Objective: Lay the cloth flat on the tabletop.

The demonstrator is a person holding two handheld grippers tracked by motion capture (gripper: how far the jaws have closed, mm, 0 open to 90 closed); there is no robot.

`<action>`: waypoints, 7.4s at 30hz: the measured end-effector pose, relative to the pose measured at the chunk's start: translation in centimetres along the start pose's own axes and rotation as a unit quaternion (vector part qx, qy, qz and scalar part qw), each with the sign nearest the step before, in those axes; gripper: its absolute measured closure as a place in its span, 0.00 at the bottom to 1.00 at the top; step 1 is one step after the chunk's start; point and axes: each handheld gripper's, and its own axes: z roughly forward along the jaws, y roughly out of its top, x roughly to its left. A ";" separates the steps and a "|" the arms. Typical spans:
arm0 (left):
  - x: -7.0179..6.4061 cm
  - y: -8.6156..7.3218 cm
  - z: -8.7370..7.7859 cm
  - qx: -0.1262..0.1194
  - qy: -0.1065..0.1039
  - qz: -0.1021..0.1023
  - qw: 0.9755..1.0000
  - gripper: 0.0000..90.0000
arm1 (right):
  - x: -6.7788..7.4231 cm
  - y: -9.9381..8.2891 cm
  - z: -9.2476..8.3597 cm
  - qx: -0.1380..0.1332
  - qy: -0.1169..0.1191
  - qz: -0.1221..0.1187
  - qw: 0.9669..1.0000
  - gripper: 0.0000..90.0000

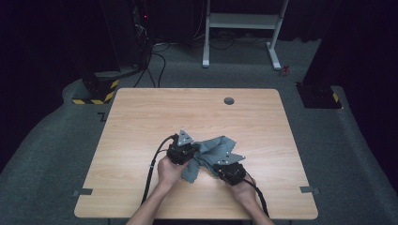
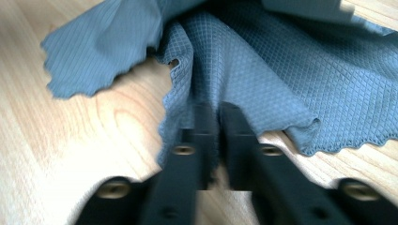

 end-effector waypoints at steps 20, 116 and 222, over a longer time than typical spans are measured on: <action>6.7 -3.2 -1.0 0.040 0.067 -0.080 0.994 0.93 | -0.9 -2.0 -3.1 -0.006 0.013 -0.013 1.000 0.86; 9.8 -1.2 4.9 0.062 0.069 -0.097 0.991 0.98 | -10.6 3.7 3.0 0.017 -0.069 0.138 0.988 0.97; 7.1 -3.3 3.1 0.070 0.048 -0.030 0.996 0.64 | -10.7 6.2 3.2 0.006 -0.108 0.093 0.990 0.84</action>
